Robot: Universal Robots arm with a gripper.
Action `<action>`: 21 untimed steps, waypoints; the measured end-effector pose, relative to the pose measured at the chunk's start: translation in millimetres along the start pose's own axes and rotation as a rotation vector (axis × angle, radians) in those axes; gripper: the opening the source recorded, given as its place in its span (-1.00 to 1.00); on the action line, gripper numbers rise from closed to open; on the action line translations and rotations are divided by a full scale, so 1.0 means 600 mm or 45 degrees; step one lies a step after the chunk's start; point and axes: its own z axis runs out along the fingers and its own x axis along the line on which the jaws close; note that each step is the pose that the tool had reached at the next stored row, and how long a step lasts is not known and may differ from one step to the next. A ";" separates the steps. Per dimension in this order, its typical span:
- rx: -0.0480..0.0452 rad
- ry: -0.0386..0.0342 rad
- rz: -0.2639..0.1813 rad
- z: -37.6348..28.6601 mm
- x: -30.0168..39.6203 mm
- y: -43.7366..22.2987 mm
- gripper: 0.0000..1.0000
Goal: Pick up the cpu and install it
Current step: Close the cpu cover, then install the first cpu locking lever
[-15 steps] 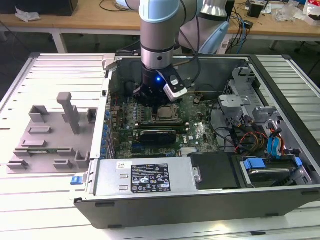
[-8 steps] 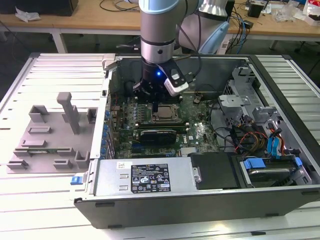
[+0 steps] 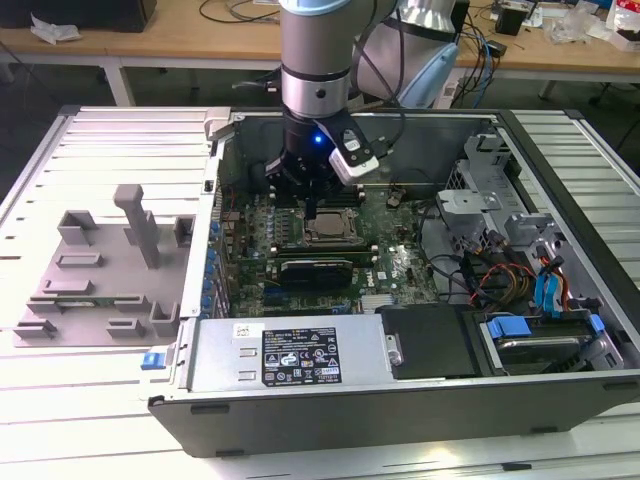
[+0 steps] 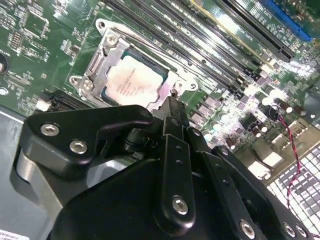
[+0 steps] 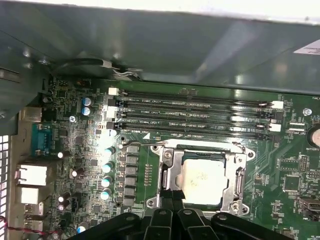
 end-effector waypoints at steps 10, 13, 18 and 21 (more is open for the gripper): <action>0.000 -0.0002 -0.001 -0.011 -0.045 -0.004 -0.79; 0.000 -0.0001 -0.001 -0.021 -0.046 -0.004 -0.79; 0.000 -0.0002 -0.001 -0.022 -0.045 -0.004 -0.79; 0.000 -0.0002 -0.001 -0.022 -0.045 -0.004 -0.79</action>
